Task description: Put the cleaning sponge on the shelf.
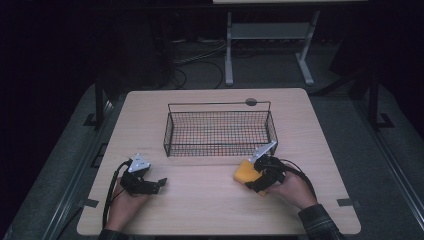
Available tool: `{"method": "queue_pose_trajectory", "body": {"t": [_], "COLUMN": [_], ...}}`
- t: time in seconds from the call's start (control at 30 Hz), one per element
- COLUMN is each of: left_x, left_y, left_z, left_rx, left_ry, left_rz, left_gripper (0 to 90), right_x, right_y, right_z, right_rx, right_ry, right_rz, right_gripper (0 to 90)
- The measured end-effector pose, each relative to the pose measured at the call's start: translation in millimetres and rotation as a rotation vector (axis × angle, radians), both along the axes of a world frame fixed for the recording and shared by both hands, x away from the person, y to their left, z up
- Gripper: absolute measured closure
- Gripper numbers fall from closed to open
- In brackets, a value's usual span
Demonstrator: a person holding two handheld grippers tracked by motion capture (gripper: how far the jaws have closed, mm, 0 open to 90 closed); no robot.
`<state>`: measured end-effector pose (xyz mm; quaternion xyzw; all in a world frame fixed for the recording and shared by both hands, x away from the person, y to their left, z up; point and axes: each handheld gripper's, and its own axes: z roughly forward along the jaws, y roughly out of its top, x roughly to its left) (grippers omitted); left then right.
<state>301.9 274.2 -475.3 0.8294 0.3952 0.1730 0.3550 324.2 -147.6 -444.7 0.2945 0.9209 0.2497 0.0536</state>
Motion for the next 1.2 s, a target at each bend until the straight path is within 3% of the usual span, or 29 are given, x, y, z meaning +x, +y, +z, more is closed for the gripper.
{"method": "queue_pose_trajectory", "body": {"t": [1.2], "left_x": [0.4], "left_y": [0.0], "left_z": [-0.1], "left_rx": [-0.002], "left_ry": [-0.001], "left_rz": [-0.002], "left_gripper": [13.0], "right_x": [-3.1], "right_y": [-15.0], "right_z": [46.1], "right_rx": [0.065], "right_ry": [-0.047], "right_rz": [-0.028], "right_gripper": [23.3]}}
